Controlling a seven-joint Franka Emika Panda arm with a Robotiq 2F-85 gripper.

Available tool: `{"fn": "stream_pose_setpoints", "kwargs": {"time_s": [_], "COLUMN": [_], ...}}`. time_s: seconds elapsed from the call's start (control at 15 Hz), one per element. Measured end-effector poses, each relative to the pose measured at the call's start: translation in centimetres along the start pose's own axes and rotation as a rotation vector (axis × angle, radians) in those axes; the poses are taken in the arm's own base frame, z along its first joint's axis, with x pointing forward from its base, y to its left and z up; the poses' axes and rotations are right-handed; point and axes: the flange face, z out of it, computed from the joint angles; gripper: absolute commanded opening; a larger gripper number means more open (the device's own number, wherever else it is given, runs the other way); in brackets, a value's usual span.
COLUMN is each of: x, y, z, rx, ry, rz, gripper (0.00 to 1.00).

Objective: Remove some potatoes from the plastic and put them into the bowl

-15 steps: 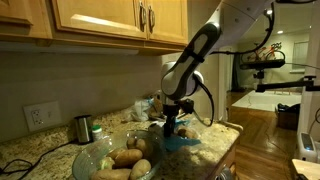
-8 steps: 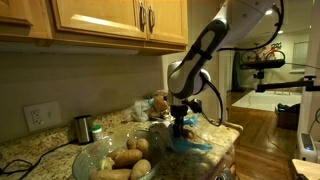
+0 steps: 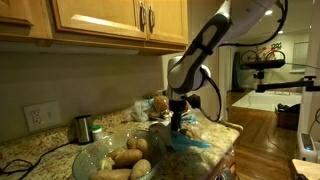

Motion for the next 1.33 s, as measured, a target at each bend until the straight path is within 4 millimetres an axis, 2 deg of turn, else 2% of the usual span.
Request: {"fn": "stream_pose_setpoints", "kwargs": {"time_s": [0.13,0.27,1.33], "x": [0.7,1.0,-0.8], "y": [0.0,0.1,0.2], "z": [-1.3,-1.8,-0.8], "rx": [-0.011,-0.012,0.059], "ry": [0.027,0.038,-0.086], "rz": [-0.012,-0.01,0.027], "gripper": [1.0,1.0,1.0]}}
